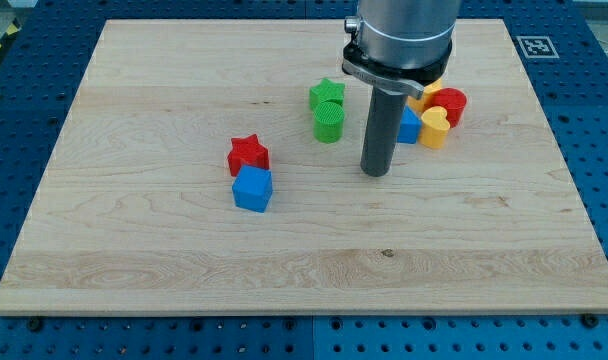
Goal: Move the yellow heart to the bottom of the red circle
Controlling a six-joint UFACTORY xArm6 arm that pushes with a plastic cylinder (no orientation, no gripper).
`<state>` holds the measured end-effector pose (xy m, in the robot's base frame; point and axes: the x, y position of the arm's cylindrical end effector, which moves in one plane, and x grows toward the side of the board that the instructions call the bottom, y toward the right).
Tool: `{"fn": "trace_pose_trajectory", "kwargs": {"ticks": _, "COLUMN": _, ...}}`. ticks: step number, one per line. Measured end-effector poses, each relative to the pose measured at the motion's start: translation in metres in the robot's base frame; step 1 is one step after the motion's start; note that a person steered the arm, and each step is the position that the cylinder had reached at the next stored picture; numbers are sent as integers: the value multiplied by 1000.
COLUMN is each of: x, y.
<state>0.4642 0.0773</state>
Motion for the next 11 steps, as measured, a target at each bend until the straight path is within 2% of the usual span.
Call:
{"fn": "trace_pose_trajectory", "kwargs": {"ticks": 3, "x": -33, "y": -4}}
{"fn": "trace_pose_trajectory", "kwargs": {"ticks": 6, "x": -98, "y": 0}}
{"fn": "trace_pose_trajectory", "kwargs": {"ticks": 7, "x": -101, "y": 22}}
{"fn": "trace_pose_trajectory", "kwargs": {"ticks": 8, "x": -74, "y": 23}}
{"fn": "trace_pose_trajectory", "kwargs": {"ticks": 11, "x": -83, "y": 50}}
